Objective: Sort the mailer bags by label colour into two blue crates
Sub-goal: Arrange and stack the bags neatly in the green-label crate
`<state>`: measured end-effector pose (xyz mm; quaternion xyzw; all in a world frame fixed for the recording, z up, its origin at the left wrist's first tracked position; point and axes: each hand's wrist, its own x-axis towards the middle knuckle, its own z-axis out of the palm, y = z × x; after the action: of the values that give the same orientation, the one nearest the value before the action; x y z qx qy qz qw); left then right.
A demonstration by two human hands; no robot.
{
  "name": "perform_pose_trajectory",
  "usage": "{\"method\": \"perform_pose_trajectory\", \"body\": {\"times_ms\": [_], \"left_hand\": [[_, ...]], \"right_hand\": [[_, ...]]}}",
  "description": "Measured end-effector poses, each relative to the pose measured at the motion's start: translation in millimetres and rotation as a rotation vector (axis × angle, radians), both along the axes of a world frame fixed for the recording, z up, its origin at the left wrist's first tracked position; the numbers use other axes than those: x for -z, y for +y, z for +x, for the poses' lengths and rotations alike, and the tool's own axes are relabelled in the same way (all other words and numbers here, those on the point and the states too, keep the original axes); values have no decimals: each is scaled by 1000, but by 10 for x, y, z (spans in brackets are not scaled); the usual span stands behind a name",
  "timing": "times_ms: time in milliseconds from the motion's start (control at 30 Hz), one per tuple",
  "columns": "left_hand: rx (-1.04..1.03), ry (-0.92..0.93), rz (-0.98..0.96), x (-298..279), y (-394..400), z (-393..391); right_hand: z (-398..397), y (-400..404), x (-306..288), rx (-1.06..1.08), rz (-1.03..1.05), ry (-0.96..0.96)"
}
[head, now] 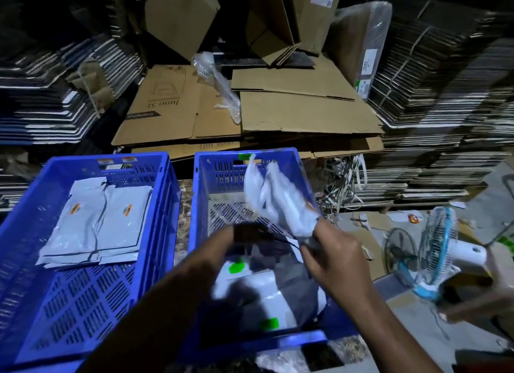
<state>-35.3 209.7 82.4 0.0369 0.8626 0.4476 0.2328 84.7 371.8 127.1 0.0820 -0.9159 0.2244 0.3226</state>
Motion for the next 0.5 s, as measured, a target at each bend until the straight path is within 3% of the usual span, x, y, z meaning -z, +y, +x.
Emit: {"method": "perform_pose_trajectory", "body": {"times_ms": [67,100,167,200,267,400,500], "left_hand": [[-133,425,222,-18,-154,-285],[-70,351,215,-23,-241,-437],[265,34,-109,36,-343,-831],[311,-23,-217,77,-368,-951],[373,25,-296,114,-367,-1007],[561,114,-404,328,-251,-718],[592,476,-569,447,-229,-537]], "right_hand": [[100,-78,128,-100,158,-110],[148,-121,207,-136,265,-191],[200,-174,421,-205,446,-469],[208,-176,538,-243,487,-634],[215,-168,664,-355,453,-856],[64,-17,620,-368,134,-885],[-100,17,779,-291,297,-941]]}}
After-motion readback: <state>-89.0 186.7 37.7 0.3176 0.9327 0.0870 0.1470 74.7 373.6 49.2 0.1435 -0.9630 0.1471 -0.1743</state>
